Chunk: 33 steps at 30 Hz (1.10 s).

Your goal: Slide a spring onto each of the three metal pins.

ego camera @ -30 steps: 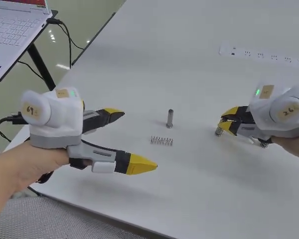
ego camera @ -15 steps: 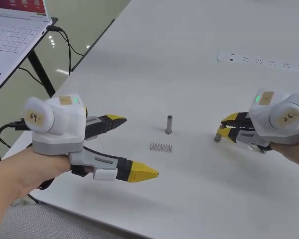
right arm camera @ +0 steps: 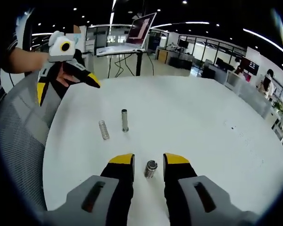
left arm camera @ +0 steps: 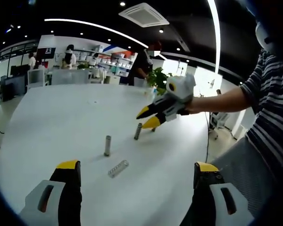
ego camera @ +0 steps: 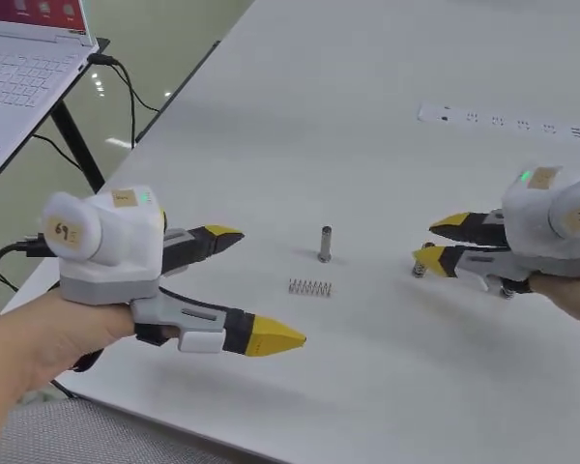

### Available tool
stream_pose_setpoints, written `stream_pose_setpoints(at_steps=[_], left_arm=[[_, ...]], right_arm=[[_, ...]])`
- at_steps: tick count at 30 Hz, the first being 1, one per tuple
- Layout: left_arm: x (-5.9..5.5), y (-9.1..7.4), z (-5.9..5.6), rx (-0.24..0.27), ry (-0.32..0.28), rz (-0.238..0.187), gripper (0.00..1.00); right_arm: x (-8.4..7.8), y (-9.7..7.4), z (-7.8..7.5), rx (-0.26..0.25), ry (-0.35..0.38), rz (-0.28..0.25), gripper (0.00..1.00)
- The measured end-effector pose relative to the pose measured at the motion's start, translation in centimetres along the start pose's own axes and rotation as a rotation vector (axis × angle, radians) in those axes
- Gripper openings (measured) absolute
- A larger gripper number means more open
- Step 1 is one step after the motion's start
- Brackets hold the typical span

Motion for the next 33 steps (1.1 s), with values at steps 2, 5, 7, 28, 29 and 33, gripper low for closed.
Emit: stream_pose_setpoints(at_steps=[2,5,7,28,29,33], left_arm=[[0.0,0.0,0.0,0.002,0.0,-0.001,0.97],[0.0,-0.1,0.0,0.002,-0.001,-0.001,0.97],[-0.1,-0.1,0.0,0.001,-0.001,0.0,0.97],[0.0,0.0,0.2,-0.003,0.007,0.003,0.97],[0.0,0.0,0.2,-0.003,0.006,0.002,0.97],[-0.1,0.0,0.1,-0.002,0.006,0.003,0.97]], right_arm=[[0.4,-0.4,0.0,0.002,0.034,-0.027,0.22],[0.9,-0.9,0.4,0.017,0.061,-0.05,0.22],[1.3,-1.2,0.9,0.032,0.089,-0.073,0.22],[1.8,0.3,6.3,0.199,-0.152,0.086,0.18],[1.6,0.5,6.5,0.214,-0.164,0.113,0.17],[1.6,1.5,7.2,0.26,-0.178,0.159,0.17]])
Point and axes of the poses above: the centre of the closed fingertips' face, and the gripper's own axes: y roughly forward along the fingers, z roughly to its left, x roughly out of its top, the point moved 2 cm from there along -y, roughly backward along the fingers, and after that the axes turned 4 degrees about y, right-handed, at the moved point
